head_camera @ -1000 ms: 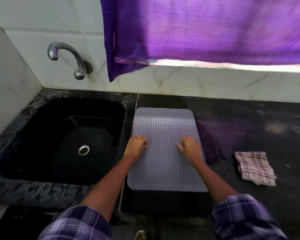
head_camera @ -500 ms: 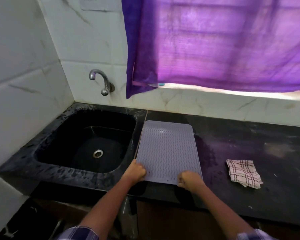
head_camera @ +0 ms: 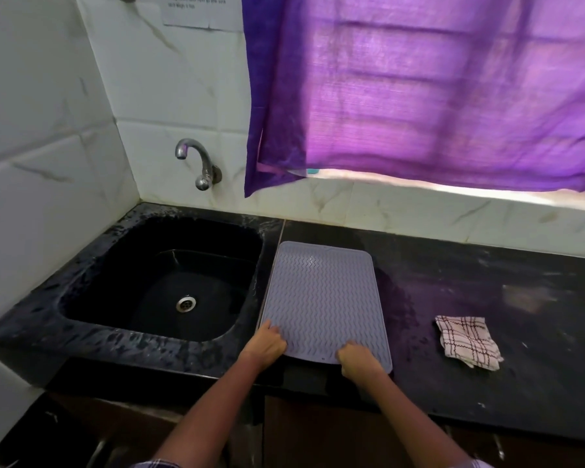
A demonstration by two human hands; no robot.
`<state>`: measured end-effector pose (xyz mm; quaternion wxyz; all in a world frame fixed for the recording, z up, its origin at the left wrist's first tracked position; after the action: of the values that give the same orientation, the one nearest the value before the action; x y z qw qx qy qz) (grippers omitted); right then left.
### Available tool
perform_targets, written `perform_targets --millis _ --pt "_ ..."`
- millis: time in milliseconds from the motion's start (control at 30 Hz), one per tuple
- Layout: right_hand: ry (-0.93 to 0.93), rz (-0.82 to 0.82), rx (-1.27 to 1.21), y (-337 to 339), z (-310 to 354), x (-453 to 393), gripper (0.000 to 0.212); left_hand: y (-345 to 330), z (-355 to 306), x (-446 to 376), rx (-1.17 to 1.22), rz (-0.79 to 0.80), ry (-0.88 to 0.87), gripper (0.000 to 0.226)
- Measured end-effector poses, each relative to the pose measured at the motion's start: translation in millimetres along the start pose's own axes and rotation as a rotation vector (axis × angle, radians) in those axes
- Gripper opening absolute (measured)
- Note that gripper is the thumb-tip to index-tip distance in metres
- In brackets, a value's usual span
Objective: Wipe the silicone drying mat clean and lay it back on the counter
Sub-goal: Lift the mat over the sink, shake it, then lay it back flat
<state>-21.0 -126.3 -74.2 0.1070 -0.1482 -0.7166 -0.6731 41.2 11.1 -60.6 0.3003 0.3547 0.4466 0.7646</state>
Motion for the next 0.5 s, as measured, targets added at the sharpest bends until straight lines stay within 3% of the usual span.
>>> perform_targets --millis 500 --pt "0.011 -0.04 0.149 1.7 13.0 11.4 0.026 1.6 0.5 6.8 0.045 -0.043 0.016 0.028"
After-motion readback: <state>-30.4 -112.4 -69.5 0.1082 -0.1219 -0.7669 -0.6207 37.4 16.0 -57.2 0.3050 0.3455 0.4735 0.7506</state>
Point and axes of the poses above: each hand's wrist, its own x-axis away from the middle knuckle, its own y-axis out of the back of the hand, z = x × y, the point moved 9 cm from there along -x, towards the middle knuckle, and after that the axes turned 1 degree about -z, right-handed, at the moved point
